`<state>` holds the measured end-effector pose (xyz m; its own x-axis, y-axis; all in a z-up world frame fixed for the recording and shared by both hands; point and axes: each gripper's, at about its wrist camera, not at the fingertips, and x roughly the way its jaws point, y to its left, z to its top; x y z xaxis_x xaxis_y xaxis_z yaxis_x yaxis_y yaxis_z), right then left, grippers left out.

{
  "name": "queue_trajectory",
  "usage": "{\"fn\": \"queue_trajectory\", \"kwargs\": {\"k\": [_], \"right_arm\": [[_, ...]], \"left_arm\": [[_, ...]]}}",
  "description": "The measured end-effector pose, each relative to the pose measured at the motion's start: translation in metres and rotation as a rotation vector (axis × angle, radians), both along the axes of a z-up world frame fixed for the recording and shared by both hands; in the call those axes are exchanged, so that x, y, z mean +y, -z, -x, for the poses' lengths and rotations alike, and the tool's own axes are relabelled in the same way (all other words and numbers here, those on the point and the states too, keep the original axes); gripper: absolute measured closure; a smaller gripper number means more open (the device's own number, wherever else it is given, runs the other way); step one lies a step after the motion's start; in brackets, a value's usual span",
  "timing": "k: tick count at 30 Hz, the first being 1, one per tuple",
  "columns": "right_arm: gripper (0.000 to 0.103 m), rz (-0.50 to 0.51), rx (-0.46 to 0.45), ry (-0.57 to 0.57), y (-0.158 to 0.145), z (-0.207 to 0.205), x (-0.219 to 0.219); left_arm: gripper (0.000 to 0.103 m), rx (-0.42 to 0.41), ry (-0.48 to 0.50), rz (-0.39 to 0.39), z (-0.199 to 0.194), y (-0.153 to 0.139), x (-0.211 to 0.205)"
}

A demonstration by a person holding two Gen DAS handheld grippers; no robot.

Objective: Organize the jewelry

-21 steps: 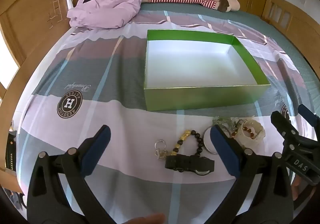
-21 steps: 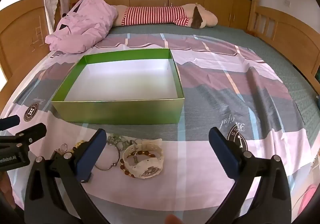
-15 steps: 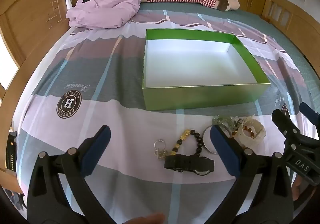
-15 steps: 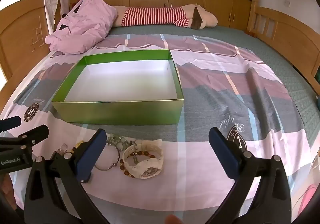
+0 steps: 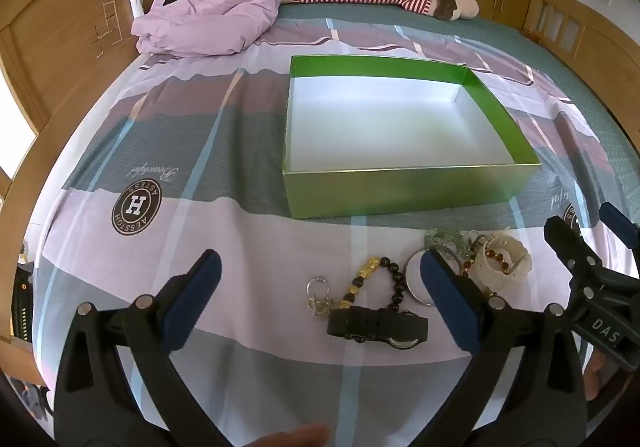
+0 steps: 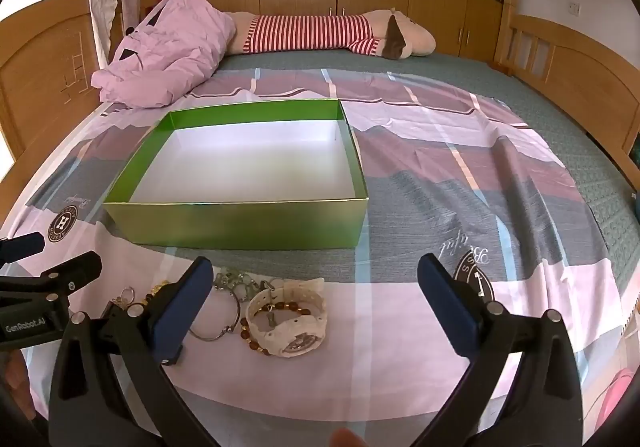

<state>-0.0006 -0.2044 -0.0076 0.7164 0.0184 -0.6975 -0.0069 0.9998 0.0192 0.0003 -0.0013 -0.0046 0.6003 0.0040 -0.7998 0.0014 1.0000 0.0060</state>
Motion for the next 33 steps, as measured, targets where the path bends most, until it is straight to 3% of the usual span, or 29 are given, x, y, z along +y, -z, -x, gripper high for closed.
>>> {"fn": "queue_trajectory", "kwargs": {"k": [33], "right_arm": [[0.001, 0.008, -0.004, -0.005, -0.0024, 0.0027, 0.0029]], "left_arm": [[0.002, 0.020, 0.004, -0.010, -0.0007, 0.0080, -0.0038]]}}
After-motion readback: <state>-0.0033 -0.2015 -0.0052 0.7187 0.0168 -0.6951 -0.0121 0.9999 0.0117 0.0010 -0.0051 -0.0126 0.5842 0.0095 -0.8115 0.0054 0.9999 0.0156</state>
